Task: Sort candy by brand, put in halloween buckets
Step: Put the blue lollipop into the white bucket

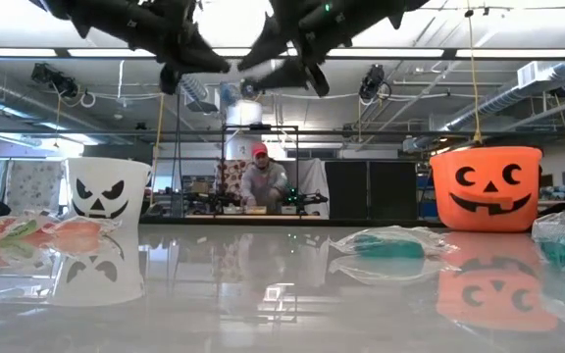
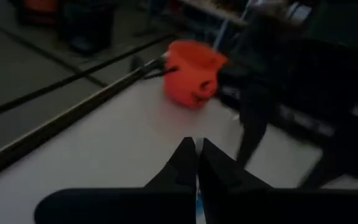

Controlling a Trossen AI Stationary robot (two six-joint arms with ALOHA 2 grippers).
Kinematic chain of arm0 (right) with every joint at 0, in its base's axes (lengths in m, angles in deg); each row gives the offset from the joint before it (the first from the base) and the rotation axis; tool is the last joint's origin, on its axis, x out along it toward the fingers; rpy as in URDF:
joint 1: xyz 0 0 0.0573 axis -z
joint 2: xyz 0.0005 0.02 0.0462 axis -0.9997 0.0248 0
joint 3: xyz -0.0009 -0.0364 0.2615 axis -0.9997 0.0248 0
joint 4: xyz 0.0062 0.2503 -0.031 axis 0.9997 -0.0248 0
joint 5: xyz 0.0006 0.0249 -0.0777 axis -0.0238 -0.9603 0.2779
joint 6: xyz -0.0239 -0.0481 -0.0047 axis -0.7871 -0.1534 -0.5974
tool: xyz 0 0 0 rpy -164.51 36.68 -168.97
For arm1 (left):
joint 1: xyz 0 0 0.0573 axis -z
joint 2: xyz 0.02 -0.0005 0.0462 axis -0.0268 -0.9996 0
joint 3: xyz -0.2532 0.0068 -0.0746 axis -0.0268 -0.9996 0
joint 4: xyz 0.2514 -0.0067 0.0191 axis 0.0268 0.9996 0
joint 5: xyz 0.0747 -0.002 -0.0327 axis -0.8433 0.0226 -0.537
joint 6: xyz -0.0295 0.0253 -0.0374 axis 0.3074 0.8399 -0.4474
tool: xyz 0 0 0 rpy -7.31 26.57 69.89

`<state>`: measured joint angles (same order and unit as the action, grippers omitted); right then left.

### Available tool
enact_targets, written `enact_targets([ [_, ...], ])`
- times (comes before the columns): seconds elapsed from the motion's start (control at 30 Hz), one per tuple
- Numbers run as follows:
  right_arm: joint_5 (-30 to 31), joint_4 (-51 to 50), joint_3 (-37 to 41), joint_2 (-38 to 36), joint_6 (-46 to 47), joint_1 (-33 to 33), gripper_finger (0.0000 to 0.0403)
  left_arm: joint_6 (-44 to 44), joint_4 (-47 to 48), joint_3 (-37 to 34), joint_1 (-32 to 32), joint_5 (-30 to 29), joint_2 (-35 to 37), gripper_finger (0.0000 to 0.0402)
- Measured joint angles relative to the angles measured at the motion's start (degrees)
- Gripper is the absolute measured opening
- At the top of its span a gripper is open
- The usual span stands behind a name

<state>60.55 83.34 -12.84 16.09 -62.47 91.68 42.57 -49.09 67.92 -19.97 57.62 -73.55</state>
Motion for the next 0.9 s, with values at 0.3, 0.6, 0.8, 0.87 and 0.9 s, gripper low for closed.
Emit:
enact_targets([
  [0.3, -1.5, -5.0, 0.1, 0.1, -0.1, 3.9, 0.0252, 4.0, 16.9, 3.4, -14.7, -3.6, 6.3, 0.0004],
  [0.6, -5.0, -3.9, 0.1, 0.1, -3.5, 7.0, 0.0248, 7.1, 27.7, 3.4, -29.5, -4.1, 10.7, 0.0004],
  [0.8, -8.4, -3.6, 0.1, 0.1, -4.5, 9.3, 0.0248, 7.2, 33.6, 3.3, -36.5, -3.9, 9.6, 0.0004],
  [0.87, -9.1, -3.6, 0.1, 0.2, -4.9, 9.9, 0.0248, 7.2, 33.8, 3.3, -38.3, -3.7, 9.0, 0.0004],
  [0.9, -9.4, -3.6, 0.1, 0.2, -4.9, 10.2, 0.0248, 7.3, 33.8, 3.3, -39.1, -3.0, 8.7, 0.0004],
])
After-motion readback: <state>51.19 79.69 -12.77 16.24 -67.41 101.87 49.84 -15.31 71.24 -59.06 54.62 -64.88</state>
